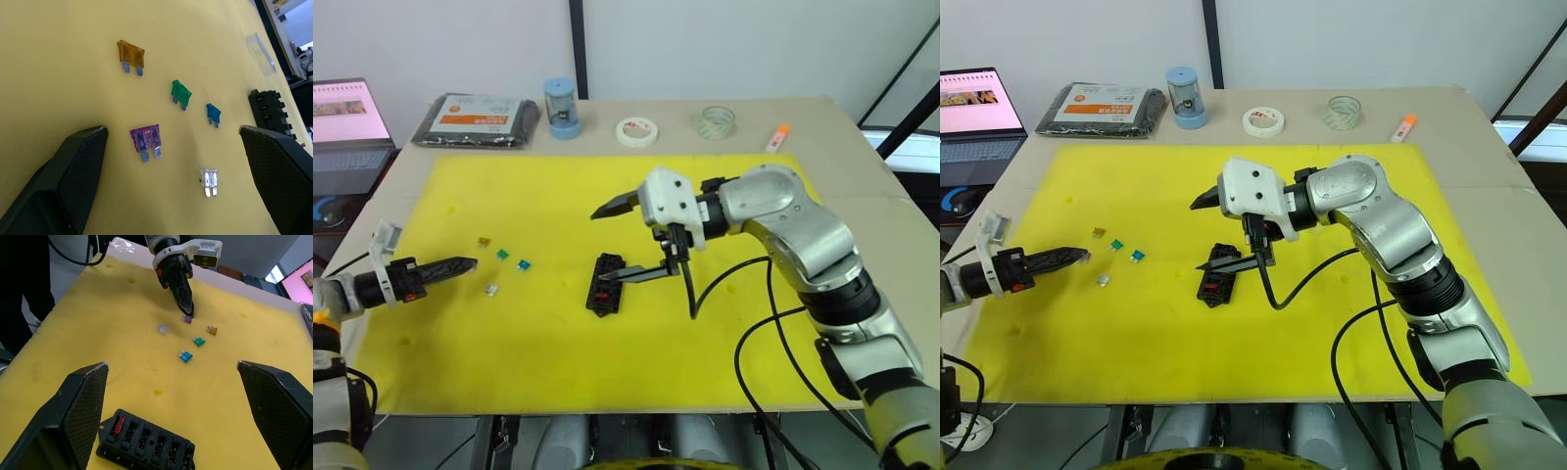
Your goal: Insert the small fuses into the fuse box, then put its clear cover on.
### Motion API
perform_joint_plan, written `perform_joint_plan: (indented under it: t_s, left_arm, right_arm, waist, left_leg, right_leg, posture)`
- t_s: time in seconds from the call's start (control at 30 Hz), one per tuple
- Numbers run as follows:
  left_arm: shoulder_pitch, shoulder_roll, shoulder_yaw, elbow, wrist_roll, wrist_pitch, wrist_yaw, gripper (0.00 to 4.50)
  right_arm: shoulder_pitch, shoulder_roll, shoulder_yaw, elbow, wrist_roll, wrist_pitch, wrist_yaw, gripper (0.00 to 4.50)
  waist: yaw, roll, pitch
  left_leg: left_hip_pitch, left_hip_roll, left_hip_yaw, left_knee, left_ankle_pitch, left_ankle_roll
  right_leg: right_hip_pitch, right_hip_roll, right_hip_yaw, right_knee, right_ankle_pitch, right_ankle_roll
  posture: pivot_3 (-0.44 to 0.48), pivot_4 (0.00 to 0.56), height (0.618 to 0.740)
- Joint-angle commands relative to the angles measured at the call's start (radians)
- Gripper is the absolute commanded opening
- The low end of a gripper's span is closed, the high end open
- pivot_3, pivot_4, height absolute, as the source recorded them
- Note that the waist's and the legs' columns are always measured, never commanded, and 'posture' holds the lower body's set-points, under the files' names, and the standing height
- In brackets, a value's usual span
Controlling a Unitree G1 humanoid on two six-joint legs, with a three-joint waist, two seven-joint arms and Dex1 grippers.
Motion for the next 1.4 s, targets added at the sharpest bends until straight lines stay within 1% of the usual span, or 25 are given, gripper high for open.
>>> perform_joint_plan:
  t_s: [0.03, 0.07, 0.17, 0.3, 0.7, 0.8, 0.87, 1.0, 1.4]
  left_arm:
    - [-0.004, -0.032, -0.043, -0.017, 0.008, -0.01, -0.017, 4.5]
    - [0.005, -0.031, -0.05, -0.02, 0.014, -0.022, -0.018, 4.5]
    - [0.023, -0.029, -0.053, -0.02, 0.023, -0.042, -0.019, 3.93]
    - [0.035, -0.023, -0.046, -0.017, 0.024, -0.045, -0.024, 2.61]
    - [0.066, 0.003, -0.015, -0.025, -0.003, -0.026, -0.037, 2.61]
    - [0.074, 0.01, -0.008, -0.026, -0.011, -0.025, -0.035, 2.03]
    - [0.082, 0.016, -0.002, -0.031, -0.017, -0.02, -0.036, 1.37]
    - [0.097, 0.026, 0.013, -0.038, -0.035, -0.001, -0.033, 1.37]
    - [0.149, 0.039, 0.066, -0.08, -0.09, 0.049, -0.004, 1.37]
  right_arm:
    - [-0.008, 0.004, -0.016, -0.03, -0.001, -0.007, -0.004, 4.47]
    - [-0.008, 0.004, -0.016, -0.031, -0.001, -0.007, -0.004, 4.47]
    - [-0.006, 0.004, -0.016, -0.033, 0.0, -0.008, -0.004, 4.5]
    - [-0.004, 0.003, -0.014, -0.034, -0.003, -0.012, -0.004, 4.5]
    - [-0.001, 0.012, -0.008, -0.028, -0.019, -0.024, -0.003, 4.5]
    - [0.0, 0.014, -0.008, -0.025, -0.021, -0.026, -0.002, 4.5]
    - [0.001, 0.015, -0.009, -0.026, -0.021, -0.025, -0.002, 4.5]
    - [0.001, 0.017, -0.009, -0.025, -0.022, -0.026, -0.002, 4.5]
    - [0.001, 0.02, -0.008, -0.022, -0.028, -0.029, 0.0, 4.5]
  waist:
    - [0.0, 0.0, 0.0]
    - [0.0, 0.0, 0.0]
    - [-0.003, 0.0, 0.0]
    - [-0.006, 0.0, 0.0]
    - [-0.013, 0.0, 0.0]
    - [-0.017, 0.0, 0.0]
    - [-0.022, 0.0, 0.0]
    - [-0.031, 0.0, 0.0]
    - [-0.033, 0.0, 0.0]
  left_leg:
    - [0.0, 0.0, 0.0, 0.0, 0.0, 0.0]
    - [0.0, 0.0, 0.0, 0.0, 0.0, 0.0]
    - [0.0, 0.0, 0.0, 0.0, 0.0, 0.0]
    - [0.0, 0.0, 0.001, 0.0, 0.0, 0.0]
    - [0.0, 0.001, 0.003, 0.0, -0.001, 0.002]
    - [0.0, 0.001, 0.004, 0.0, -0.001, 0.002]
    - [0.0, 0.002, 0.004, 0.0, -0.001, 0.002]
    - [0.0, 0.002, 0.004, 0.0, -0.001, 0.002]
    - [0.0, 0.004, 0.005, -0.001, -0.001, 0.002]
  right_leg:
    - [0.0, 0.0, 0.0, 0.0, 0.0, 0.0]
    - [0.0, 0.0, 0.0, 0.0, 0.0, 0.0]
    - [0.0, 0.0, 0.0, 0.0, 0.0, 0.0]
    - [0.0, 0.0, 0.0, -0.001, 0.0, 0.0]
    - [-0.001, 0.0, 0.0, -0.002, 0.0, 0.0]
    - [-0.001, 0.0, 0.0, -0.002, 0.0, 0.0]
    - [-0.001, 0.0, 0.0, -0.002, 0.0, 0.0]
    - [-0.002, 0.0, 0.0, -0.002, 0.0, 0.0]
    - [-0.003, 0.0, 0.0, -0.001, 0.0, 0.0]
  posture:
    - [0.0, 0.15, 0.74]
    - [0.0, 0.15, 0.74]
    - [0.0, 0.15, 0.74]
    - [0.0, 0.15, 0.74]
    - [0.0, 0.15, 0.74]
    - [0.0, 0.15, 0.74]
    - [0.0, 0.15, 0.74]
    - [0.0, 0.15, 0.74]
    - [0.0, 0.15, 0.74]
